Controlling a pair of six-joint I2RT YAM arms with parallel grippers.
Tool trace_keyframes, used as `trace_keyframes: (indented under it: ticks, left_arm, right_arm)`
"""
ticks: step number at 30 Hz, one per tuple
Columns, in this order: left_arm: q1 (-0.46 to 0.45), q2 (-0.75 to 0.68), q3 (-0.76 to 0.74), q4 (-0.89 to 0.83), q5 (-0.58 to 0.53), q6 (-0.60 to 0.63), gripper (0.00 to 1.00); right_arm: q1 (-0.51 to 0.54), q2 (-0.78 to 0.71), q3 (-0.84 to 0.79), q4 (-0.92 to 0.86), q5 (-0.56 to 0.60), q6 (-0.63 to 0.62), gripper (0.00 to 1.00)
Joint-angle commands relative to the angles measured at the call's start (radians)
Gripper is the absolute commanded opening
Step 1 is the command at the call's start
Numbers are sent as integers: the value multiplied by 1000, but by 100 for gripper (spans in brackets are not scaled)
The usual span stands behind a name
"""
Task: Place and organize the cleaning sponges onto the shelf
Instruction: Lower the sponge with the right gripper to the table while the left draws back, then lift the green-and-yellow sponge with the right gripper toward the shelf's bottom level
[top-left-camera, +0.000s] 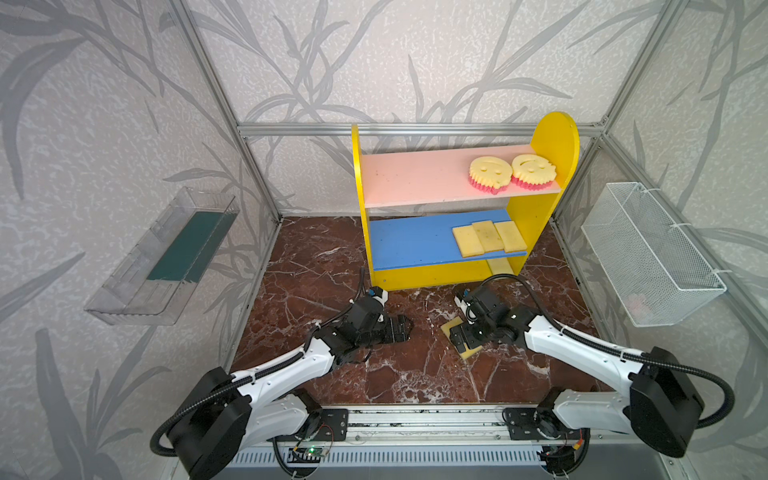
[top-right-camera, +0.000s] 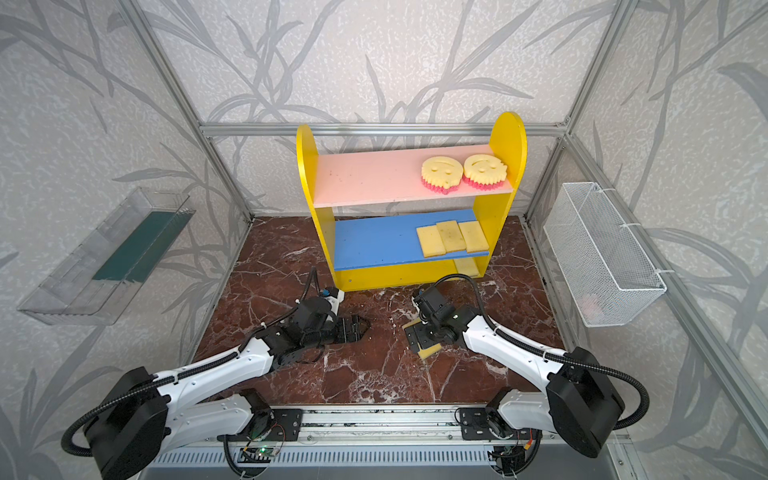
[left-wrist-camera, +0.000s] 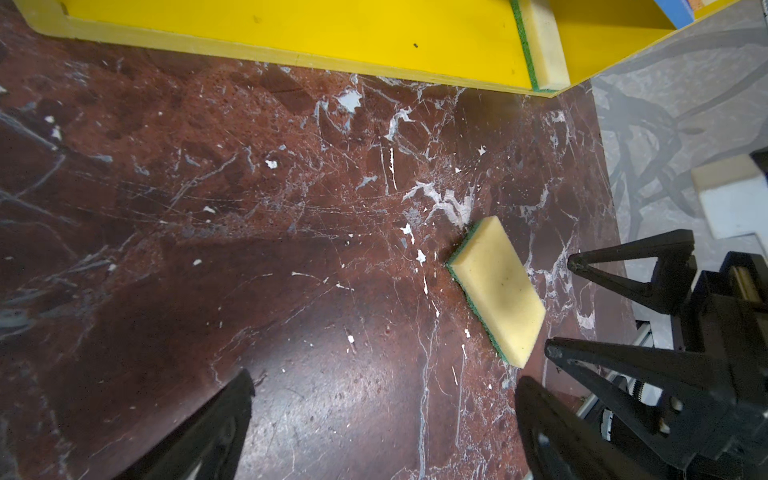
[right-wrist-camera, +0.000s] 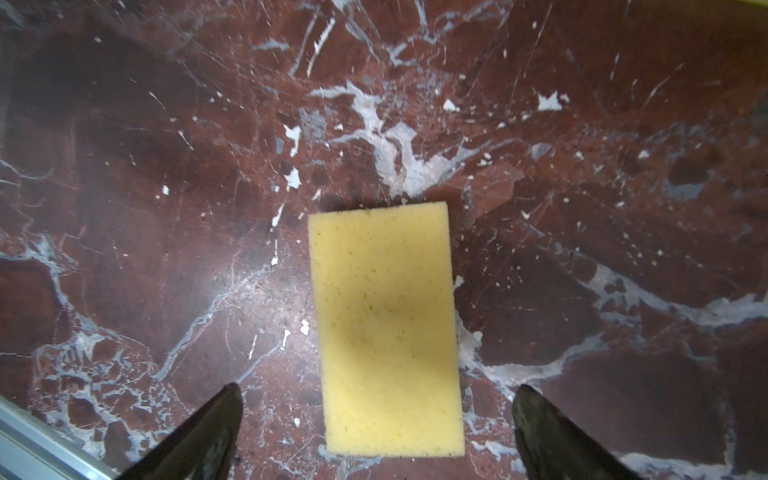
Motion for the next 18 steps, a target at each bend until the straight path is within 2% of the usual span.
trace_keyframes:
  ticks: [1,18]
  left_arm:
    - [5,8,32,6,7,20,99]
    - [9,96,63,55,44,25,99]
  right_arm:
    - [-5,41,-6,12,6,16,99]
    - [-3,85,-68,49,-38,65,99]
